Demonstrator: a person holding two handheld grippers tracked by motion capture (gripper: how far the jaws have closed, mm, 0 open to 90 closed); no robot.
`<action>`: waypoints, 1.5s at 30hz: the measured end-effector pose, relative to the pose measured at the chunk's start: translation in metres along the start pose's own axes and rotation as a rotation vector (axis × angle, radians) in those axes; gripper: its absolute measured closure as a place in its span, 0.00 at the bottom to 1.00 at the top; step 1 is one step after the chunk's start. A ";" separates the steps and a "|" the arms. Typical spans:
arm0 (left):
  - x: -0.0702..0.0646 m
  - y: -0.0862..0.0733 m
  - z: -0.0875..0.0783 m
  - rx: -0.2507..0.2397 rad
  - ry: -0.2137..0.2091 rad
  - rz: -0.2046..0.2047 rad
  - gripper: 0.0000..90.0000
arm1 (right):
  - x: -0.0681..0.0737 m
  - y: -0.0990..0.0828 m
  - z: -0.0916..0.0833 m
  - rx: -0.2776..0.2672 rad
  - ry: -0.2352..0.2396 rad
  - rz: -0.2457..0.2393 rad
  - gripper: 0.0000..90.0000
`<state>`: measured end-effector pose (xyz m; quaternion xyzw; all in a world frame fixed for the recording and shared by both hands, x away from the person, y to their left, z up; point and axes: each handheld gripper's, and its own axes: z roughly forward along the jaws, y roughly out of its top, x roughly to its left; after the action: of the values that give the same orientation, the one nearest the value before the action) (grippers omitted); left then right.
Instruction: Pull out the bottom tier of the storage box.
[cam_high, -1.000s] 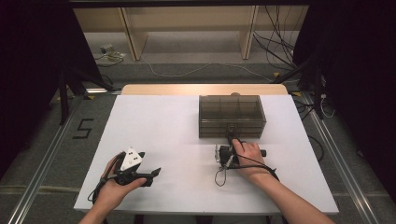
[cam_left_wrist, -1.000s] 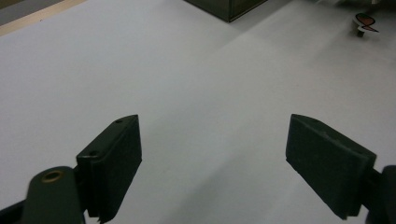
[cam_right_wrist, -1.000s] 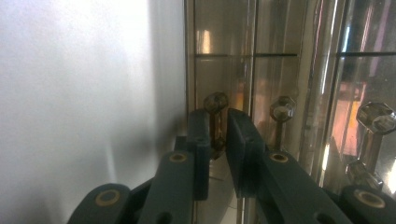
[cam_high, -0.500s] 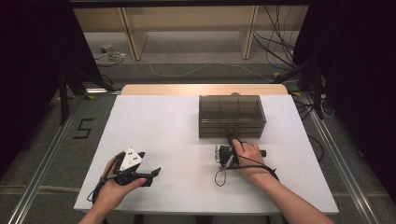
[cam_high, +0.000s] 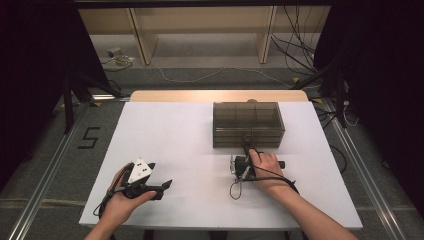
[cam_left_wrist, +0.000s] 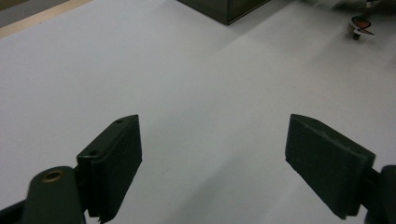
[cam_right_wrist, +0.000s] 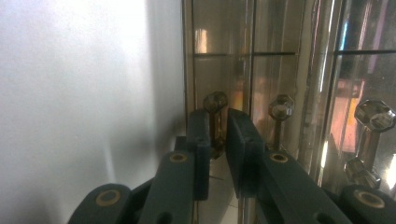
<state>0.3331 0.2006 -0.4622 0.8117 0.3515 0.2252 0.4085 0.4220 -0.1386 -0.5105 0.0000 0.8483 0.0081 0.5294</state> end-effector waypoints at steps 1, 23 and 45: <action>0.000 0.000 0.000 -0.001 0.000 0.000 0.21 | 0.000 0.000 0.000 0.001 0.000 0.001 0.89; 0.000 0.000 -0.001 -0.004 0.003 0.000 0.21 | 0.001 0.001 -0.001 0.006 -0.008 -0.005 0.89; 0.000 0.000 0.000 -0.003 0.003 0.001 0.21 | 0.003 0.004 -0.001 0.019 0.014 -0.011 0.86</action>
<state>0.3326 0.2008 -0.4624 0.8110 0.3513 0.2273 0.4089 0.4194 -0.1346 -0.5123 0.0000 0.8520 -0.0028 0.5235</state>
